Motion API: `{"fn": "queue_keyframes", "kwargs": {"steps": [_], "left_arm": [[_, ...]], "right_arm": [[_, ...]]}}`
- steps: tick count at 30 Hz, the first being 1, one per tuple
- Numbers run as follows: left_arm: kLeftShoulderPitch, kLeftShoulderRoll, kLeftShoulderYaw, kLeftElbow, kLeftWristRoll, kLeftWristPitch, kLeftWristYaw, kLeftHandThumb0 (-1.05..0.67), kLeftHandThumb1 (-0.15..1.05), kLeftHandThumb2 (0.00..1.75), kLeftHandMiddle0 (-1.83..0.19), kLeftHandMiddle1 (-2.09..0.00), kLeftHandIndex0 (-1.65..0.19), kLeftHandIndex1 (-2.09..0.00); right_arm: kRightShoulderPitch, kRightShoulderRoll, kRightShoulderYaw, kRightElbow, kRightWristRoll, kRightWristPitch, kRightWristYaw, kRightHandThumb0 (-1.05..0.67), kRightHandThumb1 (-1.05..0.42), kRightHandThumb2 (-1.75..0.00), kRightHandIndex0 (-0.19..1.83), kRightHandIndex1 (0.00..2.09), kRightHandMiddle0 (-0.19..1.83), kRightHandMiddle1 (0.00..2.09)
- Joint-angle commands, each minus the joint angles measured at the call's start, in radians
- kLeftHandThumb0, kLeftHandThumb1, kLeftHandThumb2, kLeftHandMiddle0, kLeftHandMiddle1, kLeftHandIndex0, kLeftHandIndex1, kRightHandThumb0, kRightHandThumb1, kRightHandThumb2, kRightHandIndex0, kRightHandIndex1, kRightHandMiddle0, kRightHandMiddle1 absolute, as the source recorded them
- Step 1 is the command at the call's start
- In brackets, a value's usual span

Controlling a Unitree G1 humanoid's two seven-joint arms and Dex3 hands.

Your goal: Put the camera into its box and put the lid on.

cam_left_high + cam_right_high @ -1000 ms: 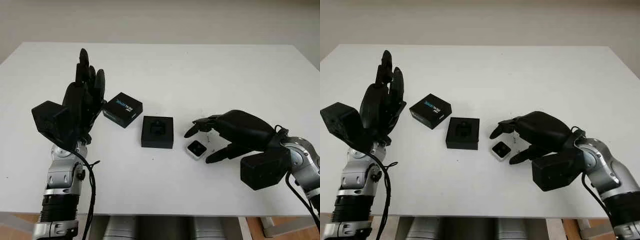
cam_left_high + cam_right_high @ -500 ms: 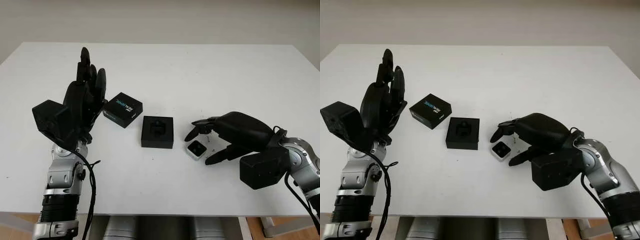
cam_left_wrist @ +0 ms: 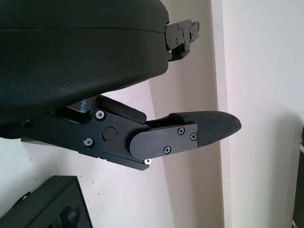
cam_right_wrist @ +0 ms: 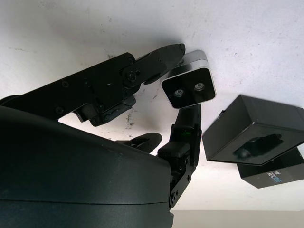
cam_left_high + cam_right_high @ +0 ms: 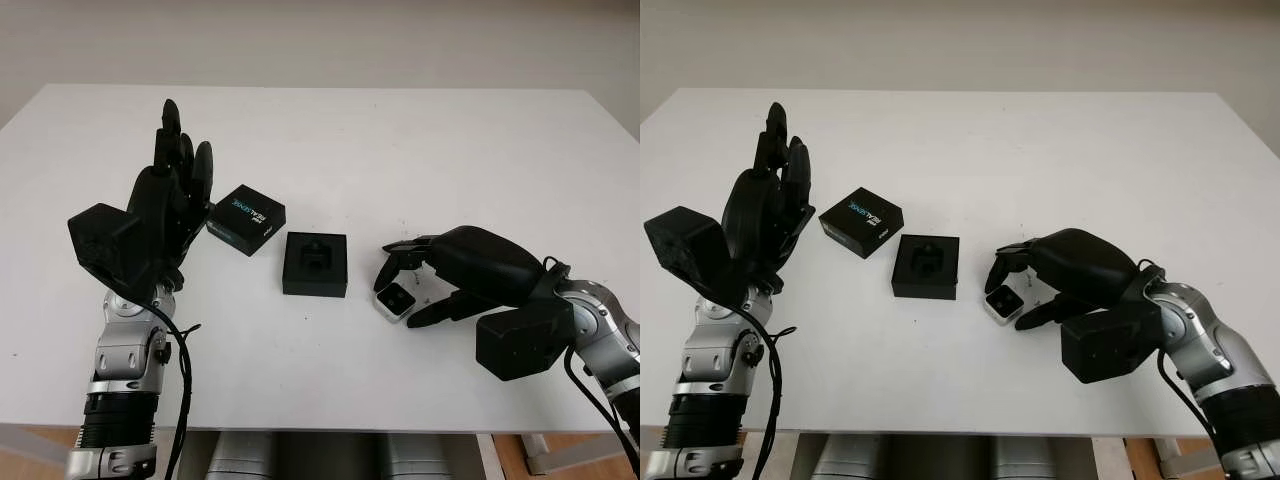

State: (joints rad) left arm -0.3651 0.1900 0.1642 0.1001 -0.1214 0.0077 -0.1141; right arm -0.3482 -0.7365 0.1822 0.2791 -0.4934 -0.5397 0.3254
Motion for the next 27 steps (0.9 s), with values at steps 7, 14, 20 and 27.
{"fn": "queue_keyframes", "kwargs": {"steps": [7, 14, 20, 27], "left_arm": [[0.000, 0.003, -0.006, -0.014, 0.002, -0.004, -0.002, -0.74, 1.05, 0.58, 0.19, 0.00, 0.19, 0.00], [0.003, 0.003, -0.008, -0.023, 0.003, 0.007, -0.001, -0.74, 1.05, 0.58, 0.19, 0.00, 0.19, 0.00], [0.007, 0.003, -0.007, -0.028, 0.002, 0.015, 0.002, -0.74, 1.05, 0.57, 0.19, 0.00, 0.19, 0.00], [0.006, 0.005, -0.005, -0.028, 0.000, 0.015, -0.001, -0.74, 1.05, 0.57, 0.19, 0.00, 0.19, 0.00]], "right_arm": [[-0.001, 0.008, 0.002, 0.037, 0.014, -0.006, -0.010, -0.36, -0.89, -0.06, 0.46, 0.05, 0.54, 1.13], [0.008, 0.035, -0.015, 0.046, 0.090, 0.047, 0.014, -0.35, -0.91, -0.06, 0.45, 0.05, 0.54, 1.21], [0.024, 0.084, -0.048, 0.030, 0.216, 0.152, 0.065, -0.34, -0.91, -0.06, 0.40, 0.03, 0.47, 1.32], [0.039, 0.123, -0.068, 0.033, 0.270, 0.183, 0.060, -0.38, -0.93, -0.06, 0.37, 0.03, 0.42, 1.42]]}}
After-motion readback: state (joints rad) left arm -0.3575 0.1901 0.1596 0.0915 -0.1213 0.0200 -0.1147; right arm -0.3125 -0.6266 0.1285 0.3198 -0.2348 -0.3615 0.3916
